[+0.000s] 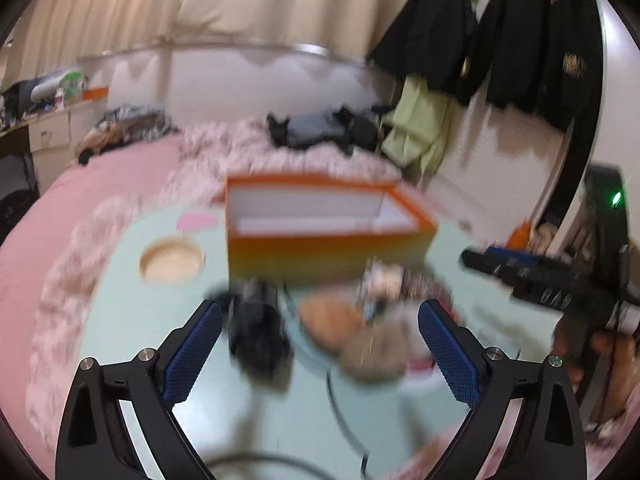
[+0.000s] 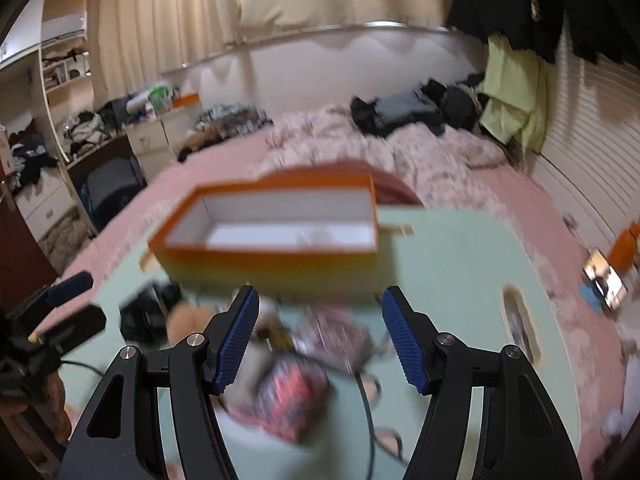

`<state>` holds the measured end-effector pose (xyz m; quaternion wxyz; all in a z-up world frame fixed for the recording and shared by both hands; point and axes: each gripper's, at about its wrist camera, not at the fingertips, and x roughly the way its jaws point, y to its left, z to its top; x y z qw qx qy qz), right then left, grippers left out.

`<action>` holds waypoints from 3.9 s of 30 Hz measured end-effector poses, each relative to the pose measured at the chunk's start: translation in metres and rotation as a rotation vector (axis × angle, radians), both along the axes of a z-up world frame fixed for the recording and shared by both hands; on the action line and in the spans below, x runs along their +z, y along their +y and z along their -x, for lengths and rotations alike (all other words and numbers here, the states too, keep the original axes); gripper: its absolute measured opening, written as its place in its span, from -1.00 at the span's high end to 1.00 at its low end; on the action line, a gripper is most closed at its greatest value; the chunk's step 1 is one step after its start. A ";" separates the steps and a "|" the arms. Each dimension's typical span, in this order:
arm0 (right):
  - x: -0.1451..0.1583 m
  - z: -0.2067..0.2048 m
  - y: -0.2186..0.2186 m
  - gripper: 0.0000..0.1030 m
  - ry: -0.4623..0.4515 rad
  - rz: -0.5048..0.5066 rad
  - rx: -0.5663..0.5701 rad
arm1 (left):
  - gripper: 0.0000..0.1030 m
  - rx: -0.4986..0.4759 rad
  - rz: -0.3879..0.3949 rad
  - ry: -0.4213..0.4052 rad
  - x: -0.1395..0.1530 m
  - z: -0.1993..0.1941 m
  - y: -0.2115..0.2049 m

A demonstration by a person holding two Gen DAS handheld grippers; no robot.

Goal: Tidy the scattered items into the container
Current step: 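Pull both open tools back from the box toward the table items, then grasp the black plastic bag with the left tool, then hold the black bag in the left tool while the right tool grasps the red box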

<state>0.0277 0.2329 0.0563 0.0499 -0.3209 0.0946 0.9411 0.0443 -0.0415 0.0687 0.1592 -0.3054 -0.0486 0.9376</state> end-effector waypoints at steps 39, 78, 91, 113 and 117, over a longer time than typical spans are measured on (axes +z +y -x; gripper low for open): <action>-0.069 -0.029 -0.003 -0.99 -0.216 -0.054 -0.116 | -1.00 0.054 0.229 -0.122 -0.055 0.000 0.029; -0.047 -0.014 -0.045 -0.99 -0.116 -0.103 0.070 | 0.33 0.068 -0.067 -0.082 -0.032 0.036 -0.018; -0.057 -0.014 -0.016 -0.99 -0.160 -0.099 -0.052 | 0.33 0.067 -0.041 -0.083 -0.037 0.021 -0.009; -0.053 0.005 -0.028 -0.59 -0.161 -0.083 -0.059 | 0.33 0.068 -0.048 -0.064 -0.032 0.013 -0.008; -0.062 0.002 -0.031 0.09 -0.184 -0.074 -0.016 | 0.33 0.069 -0.048 -0.061 -0.032 0.013 -0.008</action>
